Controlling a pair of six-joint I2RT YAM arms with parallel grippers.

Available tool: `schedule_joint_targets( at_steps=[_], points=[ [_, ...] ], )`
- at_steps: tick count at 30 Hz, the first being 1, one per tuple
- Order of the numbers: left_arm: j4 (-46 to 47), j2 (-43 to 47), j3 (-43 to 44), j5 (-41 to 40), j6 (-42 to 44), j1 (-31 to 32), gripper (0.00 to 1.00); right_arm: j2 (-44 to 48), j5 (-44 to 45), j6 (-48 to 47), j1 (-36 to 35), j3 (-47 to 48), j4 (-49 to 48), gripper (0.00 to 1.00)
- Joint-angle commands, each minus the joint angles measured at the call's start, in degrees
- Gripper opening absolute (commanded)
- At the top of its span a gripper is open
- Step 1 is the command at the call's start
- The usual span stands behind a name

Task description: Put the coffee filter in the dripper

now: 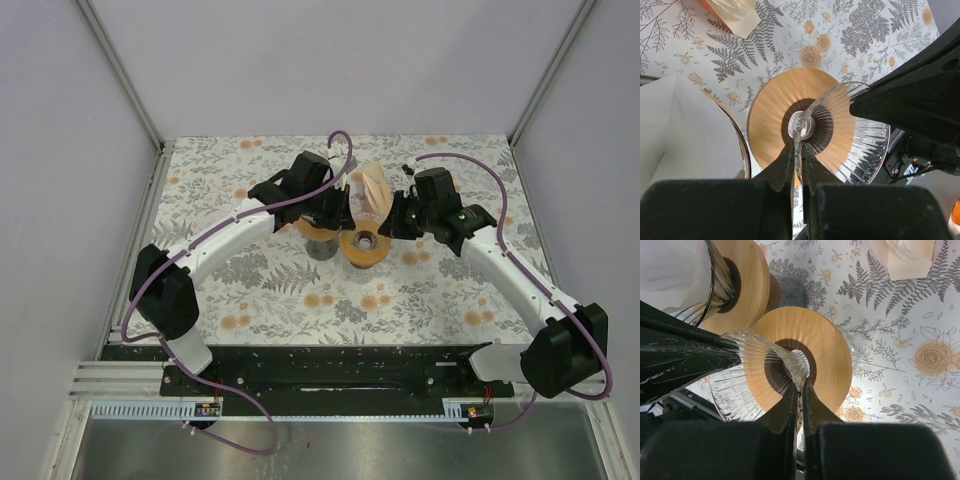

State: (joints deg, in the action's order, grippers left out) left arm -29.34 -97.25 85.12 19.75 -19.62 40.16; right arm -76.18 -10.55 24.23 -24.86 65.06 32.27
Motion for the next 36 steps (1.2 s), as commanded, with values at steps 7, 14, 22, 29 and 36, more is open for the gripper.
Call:
schedule_joint_targets(
  at_steps=[7, 14, 22, 29, 36],
  points=[
    [-8.36, -7.16, -3.91, 9.61, 1.16, 2.64, 0.00, -6.96, -0.27, -0.23, 2.63, -5.11, 4.11, 0.00],
    [-8.62, -7.43, -9.01, 7.50, 3.61, 4.13, 0.00, -6.96, 1.84, -0.94, 2.63, -6.26, 4.11, 0.00],
    [-12.31, -5.93, 2.58, 4.87, 6.61, 5.28, 0.00, -4.77, 2.20, -1.11, 2.54, -3.36, 6.22, 0.00],
    [-13.90, -4.00, 10.23, 4.16, 7.75, 4.49, 0.36, -4.32, 0.44, -2.52, 2.54, -0.72, 8.68, 0.00],
    [-15.22, -1.98, 16.99, 4.95, 9.68, 2.99, 0.56, -4.06, -0.88, -2.87, 2.54, 0.68, 9.74, 0.00]
  ],
)
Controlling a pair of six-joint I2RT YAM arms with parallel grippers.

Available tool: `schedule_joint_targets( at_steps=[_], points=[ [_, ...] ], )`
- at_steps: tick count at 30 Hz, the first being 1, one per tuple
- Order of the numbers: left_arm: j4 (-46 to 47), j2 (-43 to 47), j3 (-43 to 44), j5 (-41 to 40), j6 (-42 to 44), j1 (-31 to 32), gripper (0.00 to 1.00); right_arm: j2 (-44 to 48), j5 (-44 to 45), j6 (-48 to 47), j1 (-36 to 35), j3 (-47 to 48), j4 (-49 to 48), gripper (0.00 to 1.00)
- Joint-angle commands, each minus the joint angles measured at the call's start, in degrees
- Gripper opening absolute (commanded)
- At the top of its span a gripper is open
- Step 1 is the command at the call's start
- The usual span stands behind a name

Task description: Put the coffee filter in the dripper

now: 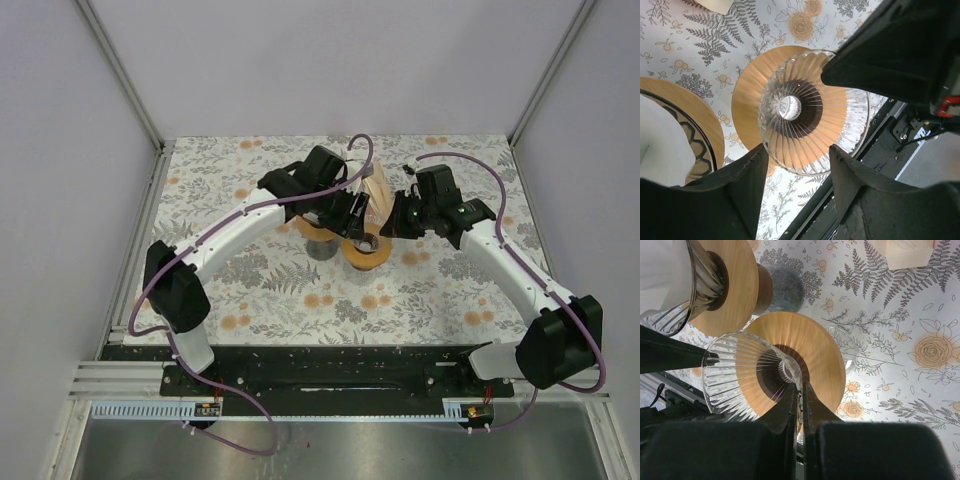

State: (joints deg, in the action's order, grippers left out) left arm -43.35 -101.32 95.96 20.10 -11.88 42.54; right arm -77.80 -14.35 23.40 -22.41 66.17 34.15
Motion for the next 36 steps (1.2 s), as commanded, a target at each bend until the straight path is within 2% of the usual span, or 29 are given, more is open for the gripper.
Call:
schedule_joint_targets(
  at_steps=[1, 8, 12, 28, 30, 33, 36],
  points=[
    [-1.12, 2.35, 6.86, 5.12, 2.38, 0.61, 0.58, -2.62, 2.84, -2.48, 0.09, -0.26, 8.12, 0.00],
    [-1.21, 5.69, 11.35, 8.55, 4.93, -0.53, 0.65, -1.04, -1.12, -4.85, -0.87, -1.66, 8.12, 0.00],
    [-1.21, 7.97, 12.41, 10.66, 4.06, -4.30, 0.66, -0.16, -1.21, -5.21, -3.68, -2.27, 8.39, 0.00],
    [0.20, 13.69, 9.07, 14.00, 2.12, -16.70, 0.67, -5.17, -3.05, -2.39, -15.20, 1.85, 4.87, 0.01],
    [0.11, 14.48, 8.28, 13.92, 2.56, -17.23, 0.68, -4.56, -2.97, -2.92, -15.12, 2.29, 4.87, 0.12],
    [0.29, 15.09, 7.66, 14.00, 2.91, -18.02, 0.68, -3.15, -2.79, -3.62, -15.12, 3.52, 5.48, 0.33],
    [0.29, 15.36, 7.49, 14.18, 3.18, -18.81, 0.68, -2.01, -2.61, -4.50, -15.20, 5.63, 6.80, 0.43]
  ],
)
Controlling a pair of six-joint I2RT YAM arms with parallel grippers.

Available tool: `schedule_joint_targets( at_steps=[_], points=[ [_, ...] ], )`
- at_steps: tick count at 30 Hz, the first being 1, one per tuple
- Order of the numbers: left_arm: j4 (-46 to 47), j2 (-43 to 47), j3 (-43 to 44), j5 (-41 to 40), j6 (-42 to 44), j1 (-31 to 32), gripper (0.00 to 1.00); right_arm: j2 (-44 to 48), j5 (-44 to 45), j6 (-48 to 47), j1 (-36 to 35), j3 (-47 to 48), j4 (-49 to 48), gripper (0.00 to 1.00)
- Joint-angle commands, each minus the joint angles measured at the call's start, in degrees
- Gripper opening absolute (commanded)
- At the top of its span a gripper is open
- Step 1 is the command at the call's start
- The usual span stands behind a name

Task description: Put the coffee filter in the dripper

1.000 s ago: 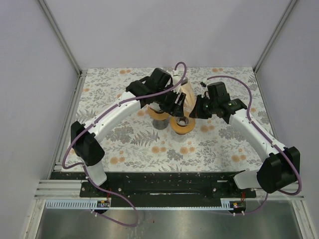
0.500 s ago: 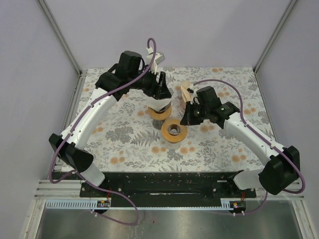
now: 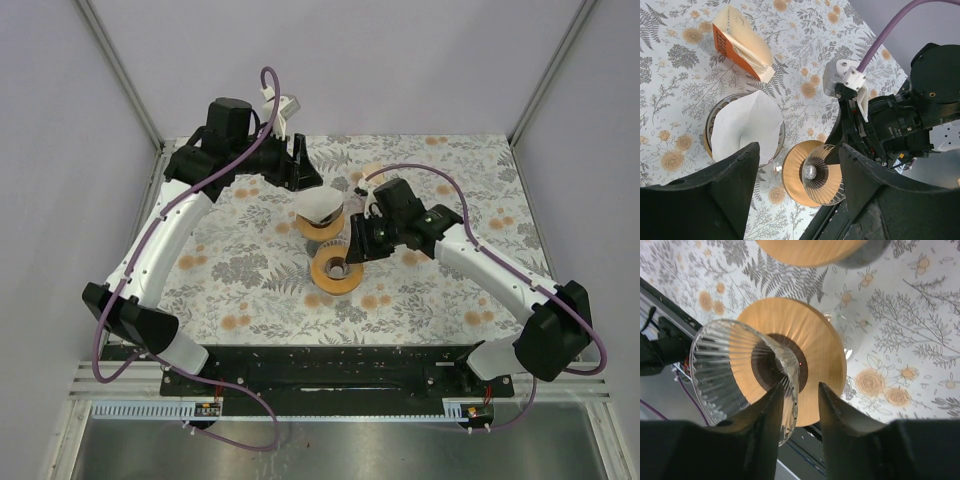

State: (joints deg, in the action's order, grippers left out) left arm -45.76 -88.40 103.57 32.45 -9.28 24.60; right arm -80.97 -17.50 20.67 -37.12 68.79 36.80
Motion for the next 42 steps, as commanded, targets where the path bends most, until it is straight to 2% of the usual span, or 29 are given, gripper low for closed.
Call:
schedule_joint_targets(
  at_steps=[1, 13, 15, 17, 19, 21, 23, 29, 33, 42],
  points=[
    [2.69, 2.36, -0.03, 1.74, 0.66, -0.96, 0.68, 1.69, 0.27, -2.12, -0.41, 3.71, 4.68, 0.45],
    [2.78, 2.71, -0.91, 2.80, 1.28, -2.27, 0.70, 5.12, 3.24, -7.21, 1.08, 15.57, 9.78, 0.63],
    [2.78, 2.97, -0.91, 2.97, 1.46, -2.80, 0.70, 5.38, 6.15, -8.01, 3.97, 16.98, 10.92, 0.66],
    [2.78, 3.49, -1.09, 3.41, 1.63, -3.85, 0.70, 5.38, 5.20, -7.92, 9.84, 16.99, 10.67, 0.67],
    [2.78, 4.29, -1.70, 3.59, 1.89, -5.34, 0.71, 4.60, 9.38, -8.79, 14.17, 16.11, 9.53, 0.63],
    [2.95, 5.16, -2.84, 3.77, 2.25, -7.27, 0.71, 1.10, 17.11, -11.95, 14.45, 16.28, 9.52, 0.52],
    [3.48, 6.13, -4.51, 3.94, 2.33, -9.21, 0.72, -1.46, 19.16, -15.11, 14.54, 15.94, 7.43, 0.33],
    [6.11, 8.68, -10.22, 5.61, 1.28, -14.92, 0.72, -5.86, 17.67, -19.25, 14.45, 9.35, -9.60, 0.31],
    [7.17, 9.82, -12.86, 6.05, 1.11, -17.48, 0.72, -8.14, 11.01, -22.14, 14.45, 5.30, -19.11, 0.27],
    [8.58, 10.62, -15.06, 6.93, 0.75, -19.41, 0.72, -17.55, 12.92, -23.04, 14.36, 3.02, -22.73, 0.25]
  ],
)
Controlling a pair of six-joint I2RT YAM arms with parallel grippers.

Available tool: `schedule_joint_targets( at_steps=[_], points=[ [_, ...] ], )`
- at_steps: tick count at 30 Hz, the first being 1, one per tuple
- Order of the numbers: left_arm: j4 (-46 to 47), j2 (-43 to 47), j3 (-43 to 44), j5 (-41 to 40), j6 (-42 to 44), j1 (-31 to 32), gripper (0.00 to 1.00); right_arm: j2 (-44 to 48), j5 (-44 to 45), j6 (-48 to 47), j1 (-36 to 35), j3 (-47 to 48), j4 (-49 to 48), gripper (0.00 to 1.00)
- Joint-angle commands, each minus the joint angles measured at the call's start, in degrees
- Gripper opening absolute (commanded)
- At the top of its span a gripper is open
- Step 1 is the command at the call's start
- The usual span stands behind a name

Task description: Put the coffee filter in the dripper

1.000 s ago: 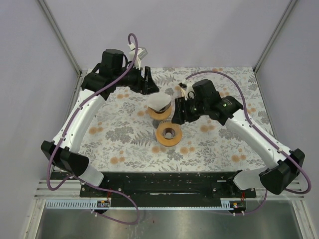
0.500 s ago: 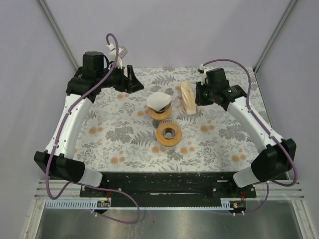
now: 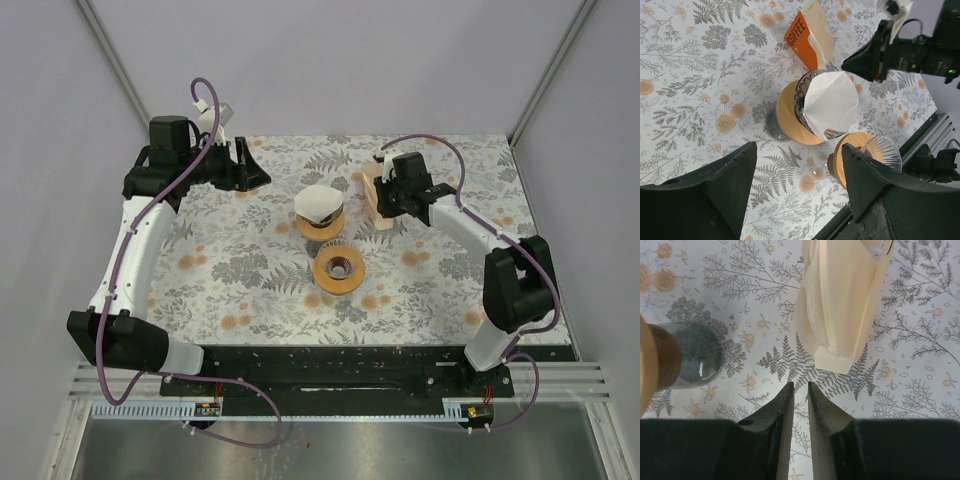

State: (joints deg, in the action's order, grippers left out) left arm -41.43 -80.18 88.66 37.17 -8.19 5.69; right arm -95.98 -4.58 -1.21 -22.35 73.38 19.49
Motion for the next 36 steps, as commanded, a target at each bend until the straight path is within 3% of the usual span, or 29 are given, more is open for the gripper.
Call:
schedule_joint_targets(
  at_steps=[1, 21, 36],
  points=[
    [4.34, 2.31, -0.24, 2.12, -0.51, -0.60, 0.72, -3.41, 0.70, -0.99, -0.50, -1.75, -5.68, 0.25],
    [5.31, 1.26, -1.12, 4.49, -1.83, -1.91, 0.73, -14.23, 7.13, 0.77, -0.94, 3.61, -7.62, 0.24],
    [5.83, 0.91, -1.74, 5.90, -2.71, -2.70, 0.73, -16.69, 7.83, 0.86, -0.94, 7.74, -7.62, 0.31]
  ],
)
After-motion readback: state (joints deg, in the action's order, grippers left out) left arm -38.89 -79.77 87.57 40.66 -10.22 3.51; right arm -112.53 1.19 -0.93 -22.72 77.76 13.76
